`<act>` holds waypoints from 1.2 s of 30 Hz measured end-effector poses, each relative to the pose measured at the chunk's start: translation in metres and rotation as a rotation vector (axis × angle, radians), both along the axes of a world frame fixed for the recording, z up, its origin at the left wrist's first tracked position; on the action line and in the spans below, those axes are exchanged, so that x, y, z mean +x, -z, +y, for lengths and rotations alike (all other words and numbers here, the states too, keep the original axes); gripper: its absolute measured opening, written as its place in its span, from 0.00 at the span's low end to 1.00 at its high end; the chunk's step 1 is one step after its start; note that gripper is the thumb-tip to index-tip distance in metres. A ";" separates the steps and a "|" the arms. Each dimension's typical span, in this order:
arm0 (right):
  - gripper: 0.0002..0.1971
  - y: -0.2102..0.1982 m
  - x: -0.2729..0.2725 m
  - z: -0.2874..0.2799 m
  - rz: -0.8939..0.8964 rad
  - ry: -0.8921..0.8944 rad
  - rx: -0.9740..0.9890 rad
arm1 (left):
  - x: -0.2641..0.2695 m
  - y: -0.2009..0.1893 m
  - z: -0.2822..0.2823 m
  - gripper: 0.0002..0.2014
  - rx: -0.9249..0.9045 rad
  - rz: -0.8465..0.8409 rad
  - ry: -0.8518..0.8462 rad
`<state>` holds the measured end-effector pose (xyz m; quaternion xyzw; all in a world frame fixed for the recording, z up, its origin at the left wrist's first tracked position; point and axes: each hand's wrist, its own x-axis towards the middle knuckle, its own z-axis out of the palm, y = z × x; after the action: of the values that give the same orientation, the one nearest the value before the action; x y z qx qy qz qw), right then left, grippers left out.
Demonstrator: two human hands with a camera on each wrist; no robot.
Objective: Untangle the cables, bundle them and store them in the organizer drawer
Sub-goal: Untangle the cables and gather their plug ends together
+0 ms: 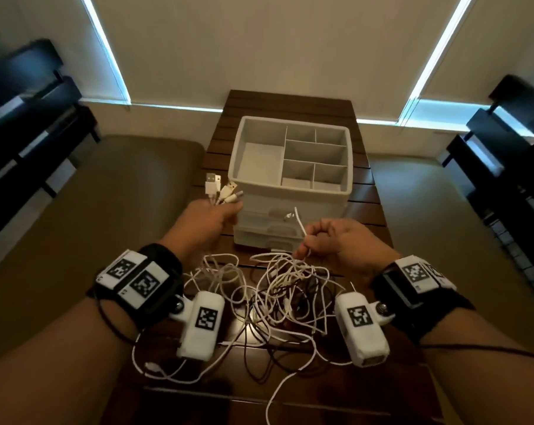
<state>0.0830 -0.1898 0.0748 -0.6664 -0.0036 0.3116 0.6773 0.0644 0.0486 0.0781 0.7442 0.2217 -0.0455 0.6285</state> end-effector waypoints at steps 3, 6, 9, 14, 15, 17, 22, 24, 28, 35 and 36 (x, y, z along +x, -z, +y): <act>0.07 -0.006 -0.011 0.007 -0.069 -0.030 -0.019 | -0.009 0.000 -0.010 0.16 -0.106 0.044 0.089; 0.07 -0.008 -0.023 0.014 -0.273 -0.126 -0.154 | -0.016 -0.003 -0.020 0.19 -0.245 0.081 0.163; 0.06 -0.009 -0.034 0.023 -0.444 -0.322 -0.323 | -0.017 -0.004 -0.029 0.20 -0.369 0.095 0.210; 0.08 0.002 -0.037 0.029 -0.538 -0.531 -0.556 | -0.016 -0.009 -0.033 0.18 -0.476 0.026 0.190; 0.09 0.003 -0.037 0.029 -0.529 -0.534 -0.566 | -0.016 -0.009 -0.033 0.18 -0.481 0.014 0.199; 0.11 0.006 -0.035 0.028 -0.512 -0.520 -0.574 | -0.015 -0.008 -0.033 0.20 -0.500 -0.010 0.233; 0.04 0.003 -0.031 0.029 -0.530 -0.451 -0.591 | -0.017 -0.002 -0.031 0.15 -0.472 -0.033 0.359; 0.05 0.002 -0.031 0.031 -0.540 -0.452 -0.586 | -0.017 -0.002 -0.030 0.12 -0.445 -0.026 0.334; 0.05 0.005 -0.028 0.034 -0.537 -0.442 -0.561 | -0.015 0.000 -0.030 0.19 -0.339 -0.051 0.294; 0.06 0.012 -0.023 0.035 -0.630 -0.445 -0.585 | -0.020 -0.003 -0.024 0.13 -0.327 -0.107 0.228; 0.07 0.015 -0.022 0.032 -0.627 -0.450 -0.593 | -0.021 -0.007 -0.022 0.13 -0.377 -0.114 0.217</act>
<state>0.0615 -0.1575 0.0603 -0.8751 -0.2626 0.2221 0.3404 0.0434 0.0263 0.0853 0.6343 0.0923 -0.1113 0.7594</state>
